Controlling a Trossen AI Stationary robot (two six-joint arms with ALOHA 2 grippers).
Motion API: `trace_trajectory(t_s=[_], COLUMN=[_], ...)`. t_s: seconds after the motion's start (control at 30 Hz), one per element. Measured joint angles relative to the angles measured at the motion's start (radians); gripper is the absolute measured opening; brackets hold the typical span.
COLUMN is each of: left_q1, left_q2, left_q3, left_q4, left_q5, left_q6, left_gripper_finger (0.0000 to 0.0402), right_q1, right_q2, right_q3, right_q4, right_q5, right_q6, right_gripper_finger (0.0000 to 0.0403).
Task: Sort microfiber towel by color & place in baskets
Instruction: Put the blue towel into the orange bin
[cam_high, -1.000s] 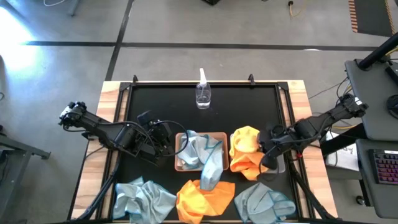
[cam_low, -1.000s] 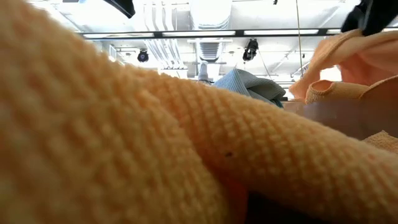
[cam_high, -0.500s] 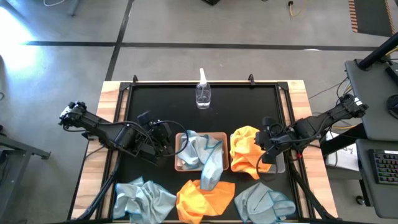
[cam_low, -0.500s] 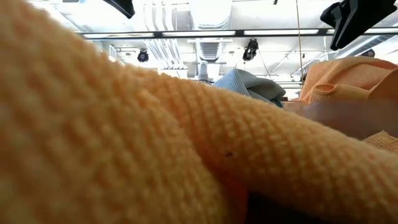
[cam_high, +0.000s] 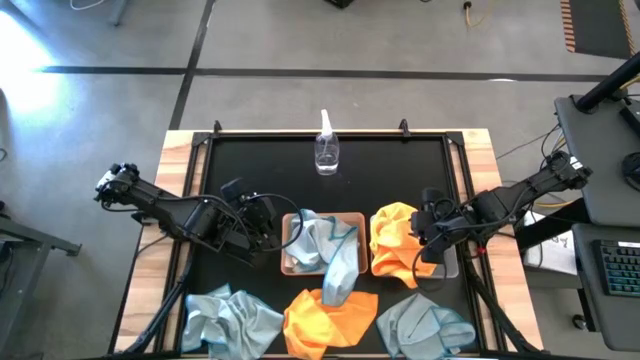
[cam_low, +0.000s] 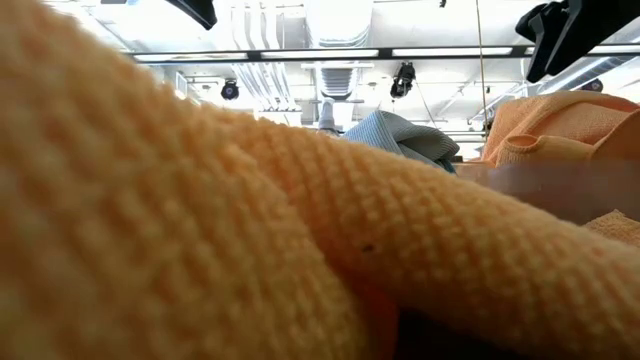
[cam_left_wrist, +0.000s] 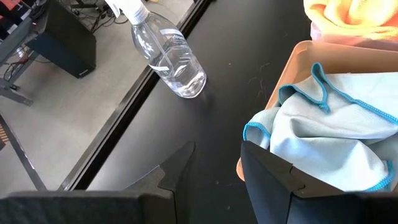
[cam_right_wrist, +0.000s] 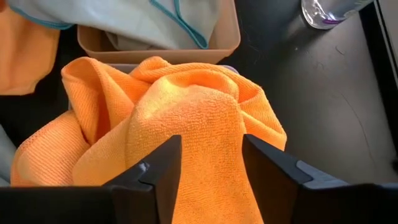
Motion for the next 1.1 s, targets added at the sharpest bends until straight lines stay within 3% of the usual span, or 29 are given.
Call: trace_trajectory(t_s=[0.17,0.4,0.63,0.8,1.1], left_q1=[0.0,0.0,0.0,0.0,0.0], left_q2=[0.0,0.0,0.0,0.0,0.0], left_q3=[0.0,0.0,0.0,0.0,0.0], left_q4=[0.0,0.0,-0.002,-0.003,-0.007], left_q5=[0.003,0.004,0.021,0.023,0.023], left_q6=[0.0,0.0,0.0,0.0,0.003], left_gripper_finger=[0.0113,0.0113,0.0113,0.0113,0.0113], right_q1=[0.0,0.002,0.003,0.005,0.104], right_q2=[0.0,0.0,0.006,0.037,0.155], right_q3=[0.0,0.0,0.0,0.0,0.0], right_q4=[0.002,0.089,0.144,0.142,0.166], right_q5=[-0.013,-0.039,-0.37,-0.585,-0.703], right_q6=[0.048,0.129,0.155,0.346,0.512], right_gripper_finger=[0.018,0.017,0.0154,0.0141,0.0133])
